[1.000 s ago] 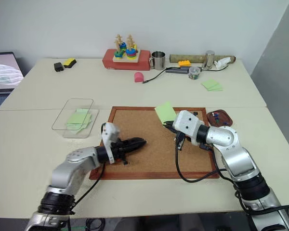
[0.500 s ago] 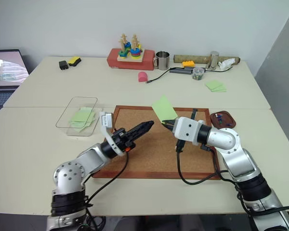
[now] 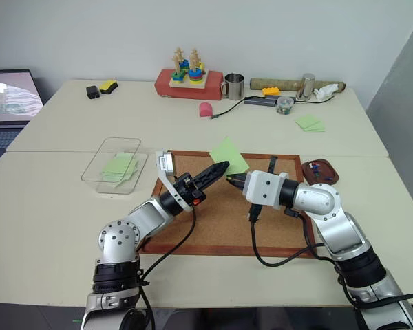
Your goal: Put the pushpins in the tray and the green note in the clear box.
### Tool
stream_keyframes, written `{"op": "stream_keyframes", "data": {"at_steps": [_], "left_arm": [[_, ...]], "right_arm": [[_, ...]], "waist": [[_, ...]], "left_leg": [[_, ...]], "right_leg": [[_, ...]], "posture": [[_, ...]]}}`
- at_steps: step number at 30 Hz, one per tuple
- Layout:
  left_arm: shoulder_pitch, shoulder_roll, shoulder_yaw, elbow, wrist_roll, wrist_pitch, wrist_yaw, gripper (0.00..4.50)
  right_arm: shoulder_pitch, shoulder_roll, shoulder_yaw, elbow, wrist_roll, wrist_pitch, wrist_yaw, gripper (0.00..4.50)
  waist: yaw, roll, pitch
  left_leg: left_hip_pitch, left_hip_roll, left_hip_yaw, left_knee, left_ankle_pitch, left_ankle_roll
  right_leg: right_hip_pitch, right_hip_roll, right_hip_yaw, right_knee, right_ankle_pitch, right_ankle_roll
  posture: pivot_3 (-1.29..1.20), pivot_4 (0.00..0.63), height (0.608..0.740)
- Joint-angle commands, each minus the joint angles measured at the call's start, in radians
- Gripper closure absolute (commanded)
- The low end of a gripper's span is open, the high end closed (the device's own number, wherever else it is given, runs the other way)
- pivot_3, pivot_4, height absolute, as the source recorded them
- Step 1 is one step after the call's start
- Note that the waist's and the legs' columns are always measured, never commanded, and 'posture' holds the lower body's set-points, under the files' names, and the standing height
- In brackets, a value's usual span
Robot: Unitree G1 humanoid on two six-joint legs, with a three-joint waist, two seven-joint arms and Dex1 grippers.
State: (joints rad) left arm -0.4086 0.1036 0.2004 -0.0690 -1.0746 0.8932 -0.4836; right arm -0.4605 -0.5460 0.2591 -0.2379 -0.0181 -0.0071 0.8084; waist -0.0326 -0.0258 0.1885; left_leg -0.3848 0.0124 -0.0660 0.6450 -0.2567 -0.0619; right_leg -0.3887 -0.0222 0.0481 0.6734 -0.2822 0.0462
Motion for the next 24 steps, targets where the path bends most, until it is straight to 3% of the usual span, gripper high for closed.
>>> {"op": "stream_keyframes", "data": {"at_steps": [1, 6, 16, 24], "left_arm": [[-0.009, 0.001, -0.019, -0.022, 0.007, -0.016, -0.021, 3.59], [-0.001, 0.006, -0.029, -0.027, 0.019, -0.022, -0.028, 4.47], [0.012, 0.017, -0.080, -0.011, 0.116, -0.075, -0.043, 4.47], [0.018, 0.018, -0.095, 0.002, 0.175, -0.110, -0.046, 4.47]], "right_arm": [[-0.008, 0.004, -0.005, -0.052, 0.007, -0.019, 0.006, 4.50], [-0.009, 0.009, -0.004, -0.050, 0.007, -0.024, 0.005, 4.50], [0.008, 0.006, -0.029, -0.075, 0.038, -0.115, 0.007, 4.50], [0.041, 0.006, -0.097, -0.146, 0.105, -0.028, -0.032, 4.50]], "waist": [[0.000, 0.000, 0.000], [0.000, 0.000, 0.000], [0.000, 0.000, 0.000], [0.001, 0.000, 0.000]], "left_leg": [[0.000, 0.000, 0.000, 0.000, 0.000, 0.000], [0.000, 0.000, 0.000, 0.000, 0.000, 0.000], [0.000, 0.000, -0.001, 0.000, 0.000, 0.000], [-0.001, 0.000, -0.002, 0.000, 0.000, -0.001]], "right_leg": [[0.000, 0.000, 0.000, 0.000, 0.000, 0.000], [0.000, 0.000, 0.000, 0.000, 0.000, 0.000], [0.000, 0.000, -0.001, 0.000, 0.000, 0.000], [0.001, 0.000, -0.002, 0.000, 0.000, 0.000]], "posture": [[0.00, 0.150, 0.740], [0.00, 0.150, 0.740], [0.00, 0.150, 0.740], [0.00, 0.150, 0.740]]}}
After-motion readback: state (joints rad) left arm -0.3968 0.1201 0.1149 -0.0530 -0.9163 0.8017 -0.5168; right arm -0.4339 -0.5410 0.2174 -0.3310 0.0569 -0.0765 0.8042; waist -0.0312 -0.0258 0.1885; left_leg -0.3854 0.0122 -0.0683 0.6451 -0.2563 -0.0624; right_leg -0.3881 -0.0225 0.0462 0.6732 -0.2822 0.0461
